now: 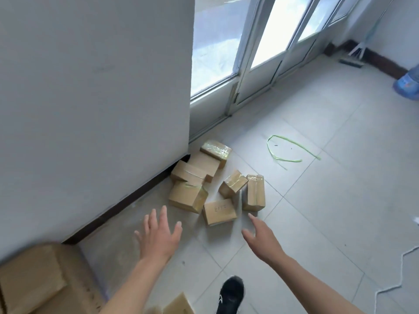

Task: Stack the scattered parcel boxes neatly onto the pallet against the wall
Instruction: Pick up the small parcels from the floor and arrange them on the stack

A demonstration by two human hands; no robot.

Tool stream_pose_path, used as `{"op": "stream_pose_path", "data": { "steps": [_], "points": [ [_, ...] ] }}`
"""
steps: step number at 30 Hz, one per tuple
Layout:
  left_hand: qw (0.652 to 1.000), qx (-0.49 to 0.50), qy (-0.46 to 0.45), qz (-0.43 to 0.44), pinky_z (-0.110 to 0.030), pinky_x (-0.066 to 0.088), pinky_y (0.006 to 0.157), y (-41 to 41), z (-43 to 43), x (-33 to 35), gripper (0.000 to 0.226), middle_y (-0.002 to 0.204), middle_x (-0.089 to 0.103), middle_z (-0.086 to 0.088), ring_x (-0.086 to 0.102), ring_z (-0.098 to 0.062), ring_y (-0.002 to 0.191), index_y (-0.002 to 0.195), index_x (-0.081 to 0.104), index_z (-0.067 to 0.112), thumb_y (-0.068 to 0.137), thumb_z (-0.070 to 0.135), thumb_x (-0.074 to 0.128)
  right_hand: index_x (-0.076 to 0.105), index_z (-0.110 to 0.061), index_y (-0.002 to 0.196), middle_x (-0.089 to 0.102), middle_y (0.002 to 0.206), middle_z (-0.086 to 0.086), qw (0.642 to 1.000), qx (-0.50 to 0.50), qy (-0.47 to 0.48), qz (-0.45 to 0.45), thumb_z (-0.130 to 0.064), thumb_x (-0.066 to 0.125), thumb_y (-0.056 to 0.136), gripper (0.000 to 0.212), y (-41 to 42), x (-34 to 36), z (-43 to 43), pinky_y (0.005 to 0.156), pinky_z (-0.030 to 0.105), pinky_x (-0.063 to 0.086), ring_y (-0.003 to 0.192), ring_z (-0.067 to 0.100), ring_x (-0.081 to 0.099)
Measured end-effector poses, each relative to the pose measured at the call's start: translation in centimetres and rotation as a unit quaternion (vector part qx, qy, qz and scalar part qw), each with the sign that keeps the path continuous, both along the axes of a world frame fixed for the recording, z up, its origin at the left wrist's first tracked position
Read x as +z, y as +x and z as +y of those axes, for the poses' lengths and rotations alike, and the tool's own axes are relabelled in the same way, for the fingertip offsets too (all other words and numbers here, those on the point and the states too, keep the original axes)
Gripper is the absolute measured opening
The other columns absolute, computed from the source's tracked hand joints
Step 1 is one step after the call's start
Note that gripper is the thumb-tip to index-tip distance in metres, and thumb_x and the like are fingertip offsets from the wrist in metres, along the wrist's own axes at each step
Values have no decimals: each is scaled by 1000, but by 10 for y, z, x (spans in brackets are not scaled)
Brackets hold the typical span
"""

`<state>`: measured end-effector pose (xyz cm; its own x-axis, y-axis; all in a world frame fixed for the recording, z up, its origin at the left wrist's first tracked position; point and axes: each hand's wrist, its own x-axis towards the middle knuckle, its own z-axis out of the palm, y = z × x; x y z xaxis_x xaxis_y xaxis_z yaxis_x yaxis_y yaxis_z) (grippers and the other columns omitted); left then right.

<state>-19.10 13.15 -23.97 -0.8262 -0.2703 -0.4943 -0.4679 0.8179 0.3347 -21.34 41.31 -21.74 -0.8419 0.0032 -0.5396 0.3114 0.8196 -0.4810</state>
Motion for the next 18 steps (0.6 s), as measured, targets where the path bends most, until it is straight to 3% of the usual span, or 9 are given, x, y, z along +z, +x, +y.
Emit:
{"op": "stream_pose_path", "data": {
  "steps": [3,7,14,18],
  "points": [
    [999,17,34,0,-58,21,114,-101,46,-32,71,163,15,-6,13,-25,149,156,14,25,97,55,39,30,-19,152,34,155,-2,1000,11,-3,-2,-35,52,95,63,-91,-29,31,115,36,28,142,17,31],
    [997,-10,80,-11,-44,35,109,-205,101,-95,66,159,26,-6,31,-26,142,155,18,22,98,46,42,37,-21,147,45,143,-1,1000,26,-1,6,-34,54,94,57,-202,-85,67,102,34,37,129,23,43],
    [994,17,83,-68,-41,38,106,-295,159,-168,64,154,37,-6,40,-25,136,155,23,20,98,44,41,31,-20,151,31,156,4,998,49,-10,-25,-33,51,95,61,-327,-165,87,115,38,26,144,20,26],
    [997,20,47,-57,-40,40,104,-344,170,-197,61,151,40,-4,42,-24,134,154,25,19,99,42,41,26,-22,153,26,158,6,993,105,17,-42,-31,47,95,62,-390,-206,87,112,40,25,145,24,20]
  ]
}}
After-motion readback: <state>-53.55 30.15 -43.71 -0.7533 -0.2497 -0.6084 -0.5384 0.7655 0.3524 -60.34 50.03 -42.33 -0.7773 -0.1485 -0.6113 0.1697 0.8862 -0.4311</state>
